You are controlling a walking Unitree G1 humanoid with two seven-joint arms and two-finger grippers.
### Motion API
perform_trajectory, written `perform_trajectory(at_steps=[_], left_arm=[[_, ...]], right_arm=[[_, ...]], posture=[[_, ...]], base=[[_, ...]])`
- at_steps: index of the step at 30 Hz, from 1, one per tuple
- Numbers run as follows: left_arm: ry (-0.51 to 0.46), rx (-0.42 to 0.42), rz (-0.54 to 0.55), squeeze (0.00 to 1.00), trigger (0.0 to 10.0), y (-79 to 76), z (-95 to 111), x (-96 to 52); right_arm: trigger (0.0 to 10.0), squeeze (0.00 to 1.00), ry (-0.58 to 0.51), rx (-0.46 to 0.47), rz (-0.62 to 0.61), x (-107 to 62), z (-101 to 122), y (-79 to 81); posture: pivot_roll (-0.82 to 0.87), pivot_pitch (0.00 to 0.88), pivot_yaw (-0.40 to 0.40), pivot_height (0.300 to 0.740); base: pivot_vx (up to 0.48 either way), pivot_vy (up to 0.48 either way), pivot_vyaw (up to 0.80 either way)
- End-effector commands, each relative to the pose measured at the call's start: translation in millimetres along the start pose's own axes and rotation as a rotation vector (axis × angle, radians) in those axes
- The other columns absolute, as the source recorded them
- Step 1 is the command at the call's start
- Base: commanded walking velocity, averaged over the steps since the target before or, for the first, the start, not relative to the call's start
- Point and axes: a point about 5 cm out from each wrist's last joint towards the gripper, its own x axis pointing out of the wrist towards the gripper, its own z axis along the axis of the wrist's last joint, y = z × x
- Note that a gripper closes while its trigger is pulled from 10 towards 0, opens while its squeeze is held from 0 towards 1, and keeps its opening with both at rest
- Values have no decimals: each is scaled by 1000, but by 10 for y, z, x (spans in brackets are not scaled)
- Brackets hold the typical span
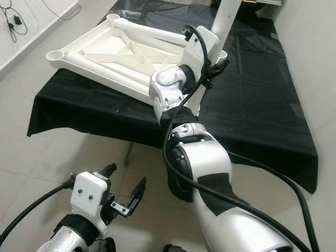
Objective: Building children table
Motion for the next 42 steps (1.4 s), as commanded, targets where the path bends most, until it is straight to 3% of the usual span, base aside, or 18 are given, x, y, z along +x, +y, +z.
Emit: perform_trajectory(at_steps=[1, 20, 22, 25, 29, 42], left_arm=[[6, -23, -37, 0, 10000, -69, 6, -34], [10, 22, -4, 0, 10000, 8, -1, -58], [12, 120, 7, 0, 10000, 124, 25, -94], [3, 185, 35, 0, 10000, 249, 75, -105], [-11, 201, 63, 0, 10000, 297, 107, -97], [-6, 165, 4, 0, 10000, 172, 73, -95]], right_arm=[[10000, 0, 184, -96, 8, -100, -450, -75], [10000, 0, 209, -116, 85, -149, -533, -47], [10000, 0, 206, -116, 93, -140, -529, -46], [10000, 0, 206, -98, 74, -131, -506, -49], [10000, 0, 213, -69, 49, -141, -479, -44], [10000, 0, 205, -79, 76, -167, -481, -22]], posture=[[137, 247, -68, 740], [134, 239, -67, 740], [137, 234, -65, 740], [137, 234, -65, 740], [142, 227, -65, 740], [135, 214, -67, 740]], base=[[0, 0, 0], [0, 0, 0], [0, 0, 0], [0, 0, 0], [0, 0, 0], [0, 0, 0]])
